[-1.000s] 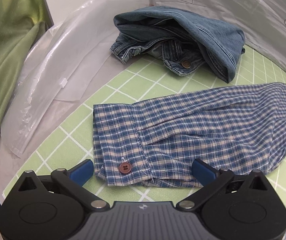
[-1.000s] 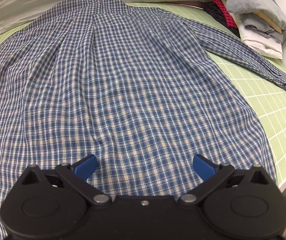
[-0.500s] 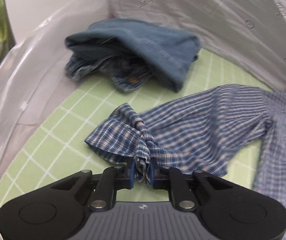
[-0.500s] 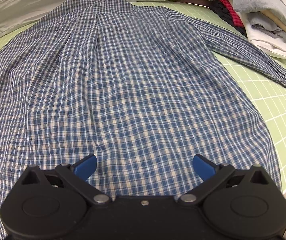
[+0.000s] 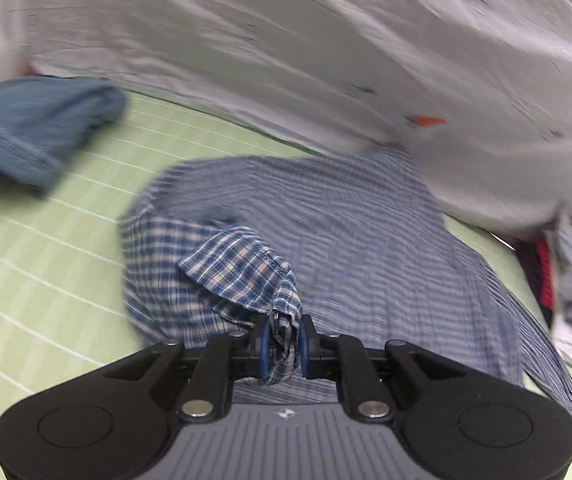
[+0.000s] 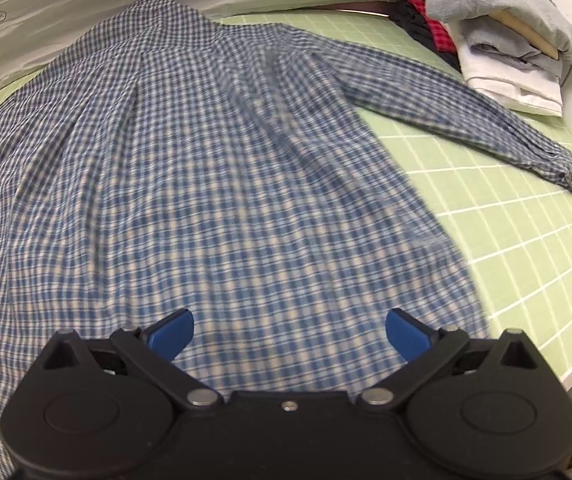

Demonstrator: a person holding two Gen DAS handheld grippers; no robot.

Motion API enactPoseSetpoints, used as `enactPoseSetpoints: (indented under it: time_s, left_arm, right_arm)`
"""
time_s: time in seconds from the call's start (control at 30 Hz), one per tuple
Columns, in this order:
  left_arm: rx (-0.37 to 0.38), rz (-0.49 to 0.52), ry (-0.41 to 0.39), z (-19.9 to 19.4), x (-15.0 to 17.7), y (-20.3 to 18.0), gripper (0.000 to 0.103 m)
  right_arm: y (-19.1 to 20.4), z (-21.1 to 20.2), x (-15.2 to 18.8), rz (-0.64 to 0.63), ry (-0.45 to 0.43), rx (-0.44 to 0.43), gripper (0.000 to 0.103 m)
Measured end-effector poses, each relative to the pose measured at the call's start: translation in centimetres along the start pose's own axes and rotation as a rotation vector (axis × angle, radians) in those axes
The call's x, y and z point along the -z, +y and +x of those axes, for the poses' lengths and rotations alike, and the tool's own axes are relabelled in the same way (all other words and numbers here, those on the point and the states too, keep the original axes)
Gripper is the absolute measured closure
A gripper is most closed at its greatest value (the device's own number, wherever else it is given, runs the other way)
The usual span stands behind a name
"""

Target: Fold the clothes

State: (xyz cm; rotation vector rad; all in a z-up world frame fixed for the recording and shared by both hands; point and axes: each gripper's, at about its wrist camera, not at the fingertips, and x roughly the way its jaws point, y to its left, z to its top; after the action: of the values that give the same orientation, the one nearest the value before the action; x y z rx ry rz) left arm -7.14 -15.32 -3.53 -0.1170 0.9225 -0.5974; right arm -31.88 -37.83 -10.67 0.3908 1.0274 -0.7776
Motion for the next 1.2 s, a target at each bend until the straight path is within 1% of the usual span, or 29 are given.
enactPoseSetpoints:
  time_s: [0.07,0.13,0.17,0.2,0.23,0.27,0.3,0.37,0.4,0.43,0.47,0.5,0.6,0.73,0.83,0.87,0.9,0.97,1.07,1.13,1.2]
  left_arm:
    - [0.027,0.036,0.033,1.1,1.4,-2.9,0.087]
    - [0.041,0.059,0.065,2.3,2.9,-5.1,0.084]
    - [0.044,0.062,0.082,2.8,3.6,-5.8,0.08]
    - [0.038,0.06,0.104,3.4,4.2,-6.5,0.073]
    - [0.026,0.055,0.125,3.9,4.7,-6.9,0.068]
    - [0.013,0.049,0.141,4.3,5.1,-7.1,0.059]
    - [0.002,0.041,0.155,4.6,5.5,-7.3,0.052]
    - [-0.01,0.015,0.164,4.6,5.6,-7.1,0.047]
    - [-0.018,0.004,0.166,4.5,5.6,-6.6,0.04]
    - [-0.034,0.0,0.164,4.2,5.5,-5.9,0.037]
    - [-0.051,-0.004,0.162,3.8,5.4,-5.1,0.031]
    - [-0.067,-0.008,0.161,3.5,5.3,-4.3,0.028]
    - [-0.116,-0.019,0.156,2.5,5.0,-1.9,0.025]
    - [-0.181,-0.035,0.149,1.1,4.7,1.2,0.025]
    - [-0.23,-0.047,0.144,0.1,4.4,3.6,0.025]
    - [-0.244,-0.05,0.144,-0.2,4.3,4.5,0.023]
    - [-0.252,-0.049,0.149,-0.6,4.3,5.5,0.021]
    - [-0.26,-0.033,0.155,-1.2,4.2,7.4,0.02]
    - [-0.269,-0.013,0.16,-1.7,3.8,10.0,0.02]
    - [-0.273,-0.008,0.166,-2.0,3.4,11.4,0.019]
    - [-0.275,-0.006,0.173,-2.3,3.1,12.5,0.019]
  right_arm:
    - [-1.5,0.1,-0.3,-0.001,-0.002,-0.003,0.0]
    - [-2.9,0.2,-0.4,-0.002,-0.003,-0.002,0.0]
    - [-3.6,0.2,-0.4,-0.002,-0.004,-0.001,0.0]
    - [-4.3,0.2,-0.4,-0.003,-0.005,0.0,0.0]
    - [-5.0,0.3,-0.5,0.0,-0.008,0.002,0.0]
    - [-5.7,0.3,-0.6,0.007,-0.013,0.006,0.0]
    - [-6.4,0.3,-0.7,0.014,-0.018,0.01,0.0]
    - [-7.6,0.4,-1.1,0.035,-0.03,0.016,0.0]
    - [-8.0,0.5,-1.3,0.045,-0.037,0.019,0.0]
    - [-8.2,0.5,-1.5,0.052,-0.043,0.022,0.0]
    - [-8.2,0.5,-1.7,0.054,-0.047,0.02,0.0]
    - [-8.1,0.6,-1.9,0.054,-0.05,0.015,0.0]
    - [-6.7,0.6,-2.2,0.032,-0.052,-0.021,0.0]
    - [-3.3,0.2,-2.3,0.003,-0.061,-0.085,0.0]
    - [-0.6,-0.5,-2.3,0.032,-0.085,-0.146,0.0]
    - [0.3,-0.6,-2.3,0.047,-0.093,-0.164,0.0]
    - [1.2,-0.7,-2.4,0.066,-0.099,-0.182,0.0]
    - [3.0,-0.8,-2.7,0.104,-0.11,-0.218,0.002]
    - [6.0,-0.5,-3.4,0.156,-0.122,-0.274,0.008]
    - [7.8,-0.1,-3.9,0.168,-0.125,-0.321,0.015]
    - [9.3,0.6,-4.4,0.185,-0.116,-0.335,0.03]
